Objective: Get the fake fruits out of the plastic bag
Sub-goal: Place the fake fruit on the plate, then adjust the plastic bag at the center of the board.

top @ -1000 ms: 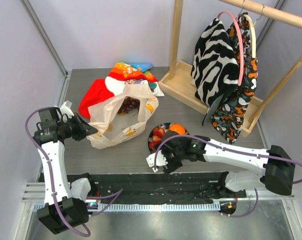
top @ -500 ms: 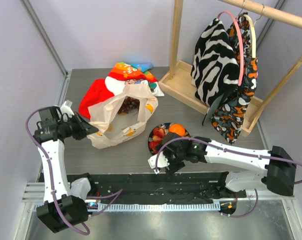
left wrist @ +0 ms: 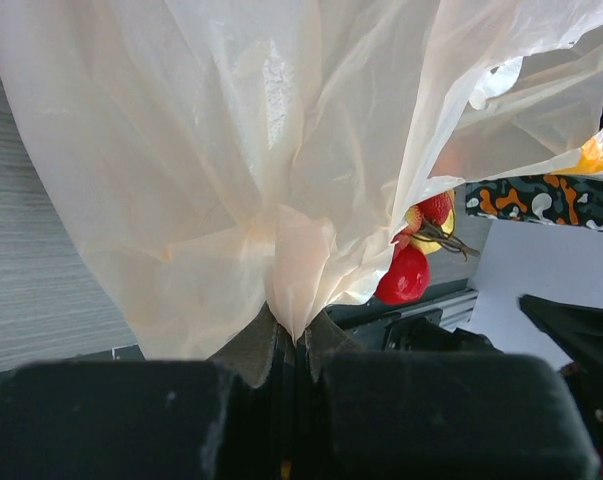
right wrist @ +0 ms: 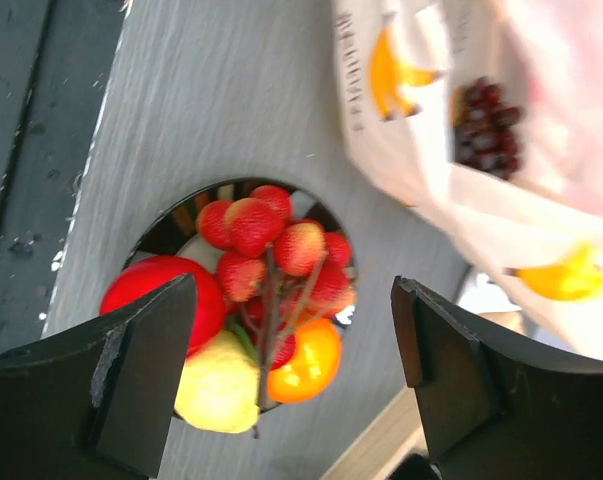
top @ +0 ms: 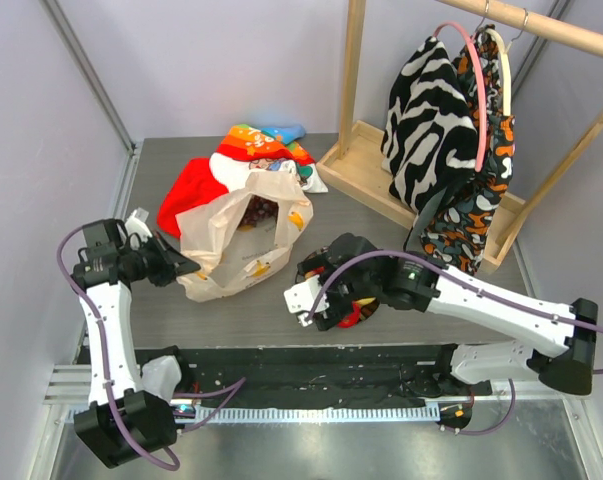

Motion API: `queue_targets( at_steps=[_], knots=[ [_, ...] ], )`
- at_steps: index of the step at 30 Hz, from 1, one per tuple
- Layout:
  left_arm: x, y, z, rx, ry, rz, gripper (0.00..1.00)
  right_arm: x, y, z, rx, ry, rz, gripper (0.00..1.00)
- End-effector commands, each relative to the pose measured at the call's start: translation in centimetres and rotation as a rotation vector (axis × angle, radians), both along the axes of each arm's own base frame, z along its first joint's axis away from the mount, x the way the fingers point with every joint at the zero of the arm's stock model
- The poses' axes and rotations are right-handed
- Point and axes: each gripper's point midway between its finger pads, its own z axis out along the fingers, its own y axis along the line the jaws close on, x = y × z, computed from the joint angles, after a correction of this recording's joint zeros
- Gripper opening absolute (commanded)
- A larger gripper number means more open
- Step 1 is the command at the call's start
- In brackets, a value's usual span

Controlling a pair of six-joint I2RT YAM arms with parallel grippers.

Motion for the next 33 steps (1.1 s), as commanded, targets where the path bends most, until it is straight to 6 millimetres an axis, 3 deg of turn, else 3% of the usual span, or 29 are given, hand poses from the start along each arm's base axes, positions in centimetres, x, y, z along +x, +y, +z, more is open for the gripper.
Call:
queue_targets(
  at_steps=[1,4,6,7,8,9,11,12,16,17,21,24,26,27,28,31,33],
  knots=[
    [0.2,-0.3,1.2,-0.014,-0.041,-0.015,0.00,-0.8,0.1,-2.2,-0.024,0.052,0.007,0.86],
    [0.0,-0.3,1.2,-0.006,-0.022,-0.034,0.00,0.4,2.0,-0.1,0.091,0.062,-0.075,0.86],
    [-0.1,0.0,1.2,0.011,-0.009,-0.026,0.00,1.5,4.5,3.2,0.199,0.066,-0.106,0.84],
    [-0.3,0.1,1.1,0.024,-0.005,-0.021,0.00,1.6,5.4,3.8,0.226,0.103,-0.123,0.80],
    [-0.5,0.1,1.0,0.026,0.001,-0.019,0.00,2.0,7.2,3.2,0.221,0.137,-0.124,0.77],
    [-0.7,0.0,1.0,0.021,0.007,-0.019,0.00,2.2,8.6,5.1,0.272,0.150,-0.111,0.74],
    [-1.4,-0.4,0.8,0.007,0.025,-0.022,0.00,2.8,11.0,4.2,0.272,0.197,-0.119,0.67],
    [-1.5,-0.5,0.8,0.001,0.031,-0.024,0.00,3.1,12.0,4.9,0.293,0.199,-0.114,0.65],
    [-2.5,-1.1,1.6,-0.021,0.049,-0.050,0.00,5.6,14.5,3.6,0.334,0.224,-0.199,0.59],
    [-2.6,-1.6,2.6,-0.050,0.027,-0.076,0.00,6.7,15.0,3.5,0.355,0.213,-0.232,0.57],
    [-3.8,-2.9,5.0,-0.099,-0.002,-0.143,0.00,11.3,16.2,-1.3,0.307,0.209,-0.377,0.53],
    [-5.1,-3.8,6.7,-0.110,-0.035,-0.212,0.00,16.6,16.3,-3.3,0.321,0.158,-0.549,0.52],
    [-5.9,-4.3,8.2,-0.104,-0.089,-0.265,0.00,18.8,16.5,-3.7,0.342,0.142,-0.606,0.52],
    [-7.3,-5.2,9.1,-0.112,-0.136,-0.334,0.00,19.8,16.9,-3.0,0.371,0.133,-0.626,0.53],
    [-7.8,-5.4,10.0,-0.096,-0.167,-0.350,0.00,20.8,17.0,-4.3,0.363,0.137,-0.650,0.54],
    [-10.0,-6.0,8.8,-0.031,-0.149,-0.393,0.00,22.1,17.7,-3.2,0.419,0.158,-0.695,0.56],
    [-10.7,-5.8,7.3,0.037,-0.130,-0.392,0.00,20.8,18.0,-0.8,0.439,0.225,-0.639,0.57]
  ],
)
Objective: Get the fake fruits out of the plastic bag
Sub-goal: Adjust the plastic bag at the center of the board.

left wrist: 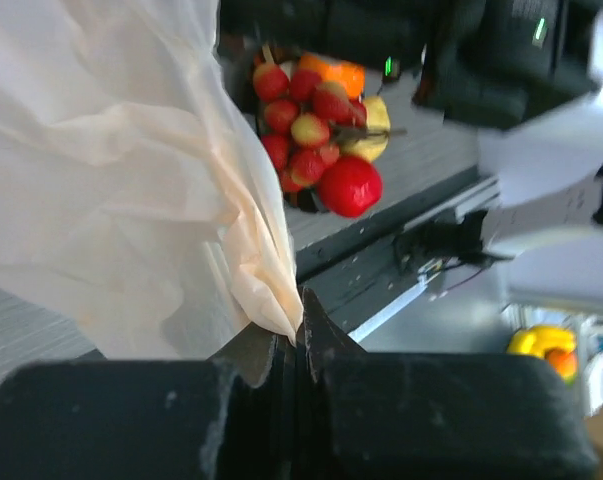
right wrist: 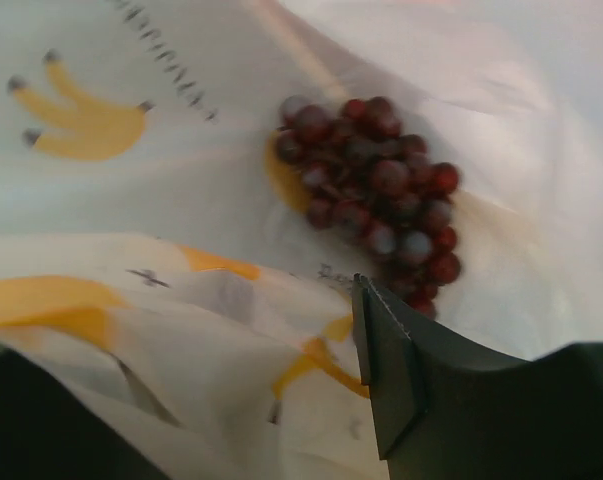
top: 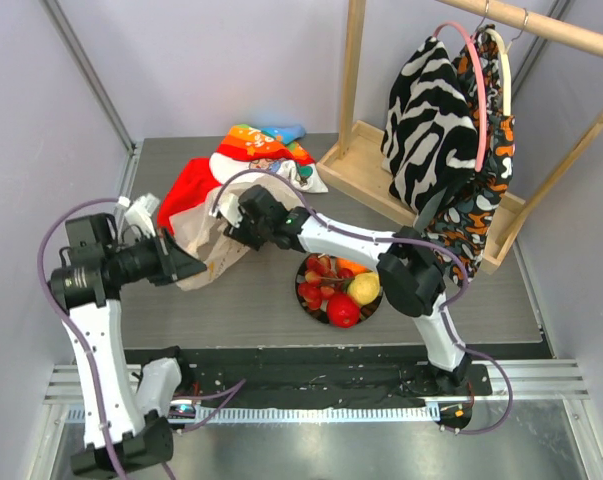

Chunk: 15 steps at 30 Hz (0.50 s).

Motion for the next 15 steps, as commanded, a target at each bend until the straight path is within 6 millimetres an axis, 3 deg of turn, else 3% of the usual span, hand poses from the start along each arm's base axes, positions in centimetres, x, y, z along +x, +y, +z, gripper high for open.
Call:
queue_targets(
  at_steps=[1,2,5,7,8,9,10,11,13,15],
  knots=[
    [-6.6,-1.1,-3.3,0.072,0.169,0.017,0.00,0.0,0.7,8.9,0.184,-0.004,-0.021,0.59],
    [-6.5,-0.7,-3.5,0.087,0.163,0.051,0.00,-2.4,0.9,11.3,0.228,0.038,0.075,0.59],
    [-5.2,0.8,-4.6,0.110,0.212,0.160,0.00,-7.3,-1.7,11.6,0.175,0.187,0.168,0.57],
    [-4.6,1.3,-5.1,0.115,0.238,0.192,0.00,-11.0,-3.7,10.2,0.114,0.306,0.248,0.56],
    [-4.3,1.4,-5.4,0.112,0.267,0.193,0.00,-12.7,-5.0,8.0,0.040,0.326,0.315,0.55],
    [-4.1,1.6,-5.6,0.115,0.279,0.198,0.00,-14.4,-6.1,8.6,0.036,0.334,0.377,0.56],
    [-3.9,1.8,-5.8,0.120,0.290,0.208,0.00,-15.8,-7.7,7.1,-0.022,0.367,0.420,0.59],
    [-3.6,2.0,-6.0,0.124,0.307,0.224,0.00,-16.8,-9.2,5.2,-0.079,0.397,0.442,0.63],
    [-3.3,2.1,-6.5,0.117,0.329,0.226,0.00,-17.0,-10.7,4.8,-0.130,0.367,0.460,0.65],
    [-3.2,2.1,-6.9,0.112,0.359,0.220,0.00,-16.3,-10.8,6.5,-0.098,0.339,0.471,0.65]
  ],
)
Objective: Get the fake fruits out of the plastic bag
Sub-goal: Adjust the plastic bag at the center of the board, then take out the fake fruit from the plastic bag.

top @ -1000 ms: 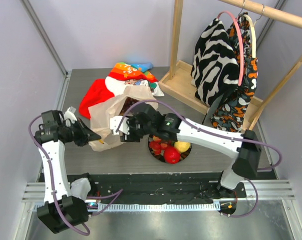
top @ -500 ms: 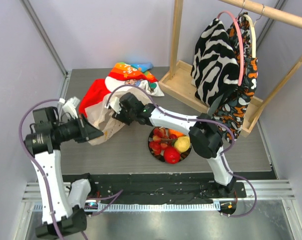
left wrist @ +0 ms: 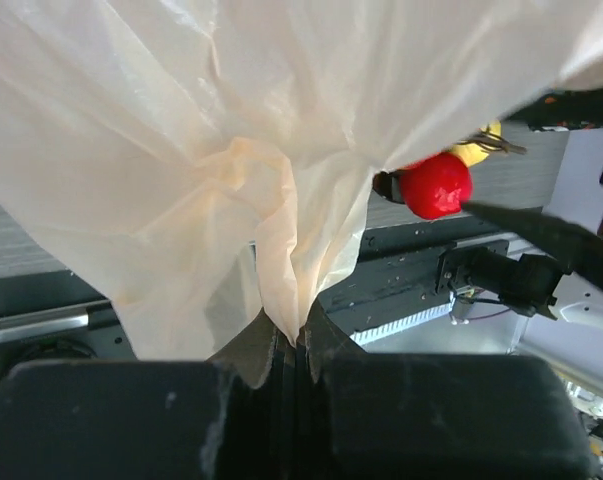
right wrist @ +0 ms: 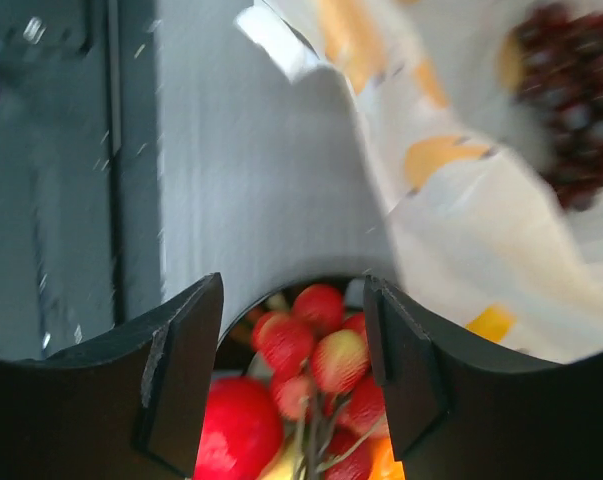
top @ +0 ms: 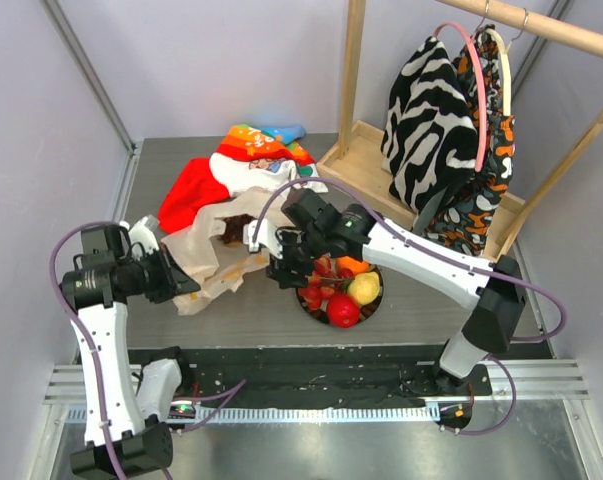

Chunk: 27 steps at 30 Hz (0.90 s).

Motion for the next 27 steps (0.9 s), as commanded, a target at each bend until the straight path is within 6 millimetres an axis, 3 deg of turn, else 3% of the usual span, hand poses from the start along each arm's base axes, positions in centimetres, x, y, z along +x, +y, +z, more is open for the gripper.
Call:
queue_targets(
  at_steps=[1,2,6,9,13,17,20,23,24,25,27],
  knots=[
    [-1.1,0.3,-1.3,-0.008,0.126,0.050,0.00,-1.9,-1.8,-0.4,-0.034,0.069,0.131,0.64],
    [-0.9,0.6,-1.6,0.003,0.132,0.059,0.00,-1.1,-0.9,2.1,0.029,0.051,0.123,0.63],
    [-0.3,1.0,-2.6,0.006,0.157,0.096,0.00,0.5,2.7,6.6,0.191,0.072,0.065,0.52],
    [-0.3,1.0,-2.6,0.002,0.154,0.098,0.00,2.0,4.8,6.4,0.226,0.051,0.032,0.49],
    [-0.4,0.9,-2.4,0.001,0.139,0.093,0.00,3.4,7.3,4.6,0.213,0.075,-0.015,0.46],
    [-0.6,0.4,-1.7,-0.015,0.113,0.073,0.00,5.7,8.6,-0.1,0.145,0.109,-0.121,0.43],
    [-0.7,0.0,-1.4,-0.032,0.093,0.057,0.00,8.8,9.2,-1.2,0.154,0.078,-0.298,0.52],
    [-0.8,0.0,-1.4,-0.028,0.076,0.055,0.00,12.5,9.9,-2.1,0.184,0.018,-0.459,0.53],
    [-0.9,-0.1,-1.4,-0.029,0.076,0.054,0.00,13.8,10.1,-3.6,0.167,-0.003,-0.507,0.53],
    [-0.9,-0.1,-1.4,-0.030,0.074,0.053,0.00,14.6,10.6,-3.0,0.188,-0.014,-0.530,0.53],
    [-1.1,-0.2,-1.3,-0.031,0.065,0.049,0.00,15.6,11.2,-3.8,0.190,-0.020,-0.553,0.54]
  ],
)
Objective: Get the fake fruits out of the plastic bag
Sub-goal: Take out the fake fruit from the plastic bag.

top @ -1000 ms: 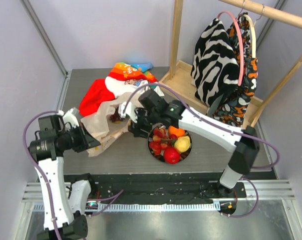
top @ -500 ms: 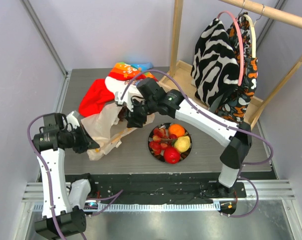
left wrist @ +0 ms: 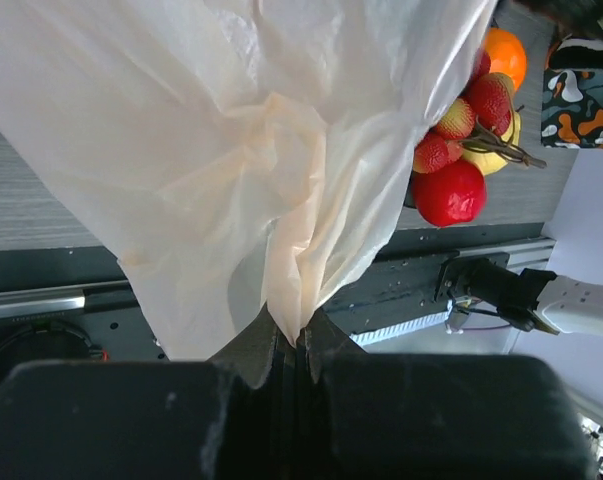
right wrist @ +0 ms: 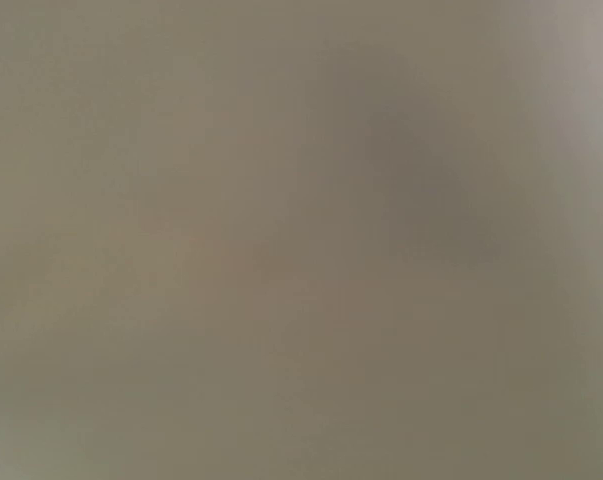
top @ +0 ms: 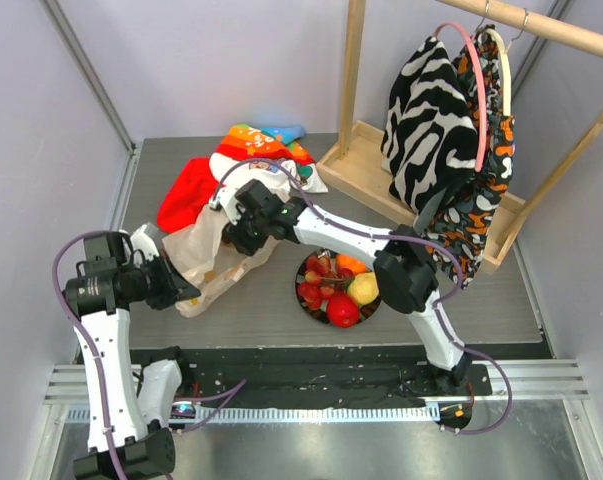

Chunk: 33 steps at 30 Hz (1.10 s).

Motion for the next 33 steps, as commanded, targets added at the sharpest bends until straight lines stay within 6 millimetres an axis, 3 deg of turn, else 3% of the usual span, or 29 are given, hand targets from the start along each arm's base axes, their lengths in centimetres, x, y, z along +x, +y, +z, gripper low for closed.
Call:
queue_targets(
  at_steps=[1,6,11,16,17,20,23,24,26,27,28,30,31,32,33],
  knots=[
    [-0.6,-0.6,0.6,-0.027,-0.018,-0.019,0.00,5.8,2.8,4.0,0.136,-0.144,-0.191,0.54],
    [-0.8,-0.9,0.6,-0.039,-0.027,-0.034,0.00,8.3,3.5,1.1,0.081,-0.220,-0.255,0.67],
    [-0.8,-0.9,0.8,-0.040,-0.027,-0.037,0.00,9.3,3.9,-3.8,-0.023,-0.265,-0.237,0.68],
    [-0.8,-0.8,0.7,-0.032,-0.035,-0.029,0.00,9.5,3.8,-5.7,-0.088,-0.310,-0.176,0.48],
    [-0.8,-0.8,0.7,-0.030,-0.036,-0.027,0.00,9.7,3.7,-5.3,-0.094,-0.330,-0.163,0.36],
    [-0.5,-0.6,0.6,-0.032,-0.037,-0.016,0.00,9.3,4.0,-3.6,-0.072,-0.347,-0.131,0.17],
    [0.0,-0.4,0.4,-0.034,-0.032,-0.006,0.00,7.7,4.3,0.6,0.002,-0.328,-0.070,0.04],
    [0.5,-0.3,0.4,-0.033,-0.040,0.000,0.00,6.6,4.2,3.0,0.048,-0.316,-0.040,0.02],
    [1.1,-0.1,0.2,-0.037,-0.041,0.013,0.00,4.6,4.0,5.6,0.107,-0.292,0.026,0.01],
    [1.7,0.1,0.0,-0.031,-0.053,0.019,0.00,3.3,3.3,5.1,0.100,-0.261,0.051,0.01],
    [2.0,0.2,0.0,-0.030,-0.056,0.023,0.00,1.7,3.0,8.4,0.160,-0.264,0.097,0.01],
    [2.8,0.5,-0.4,-0.030,-0.058,0.036,0.00,-0.5,1.7,8.4,0.160,-0.215,0.139,0.01],
    [3.1,0.6,-0.4,-0.029,-0.061,0.039,0.00,-1.8,1.3,10.3,0.198,-0.207,0.171,0.01],
    [3.3,0.7,-0.5,-0.027,-0.063,0.044,0.00,-2.9,0.9,11.0,0.213,-0.192,0.198,0.02],
    [3.7,1.0,-0.5,-0.017,-0.068,0.065,0.00,-3.9,0.3,10.2,0.206,-0.163,0.220,0.01]
  ],
)
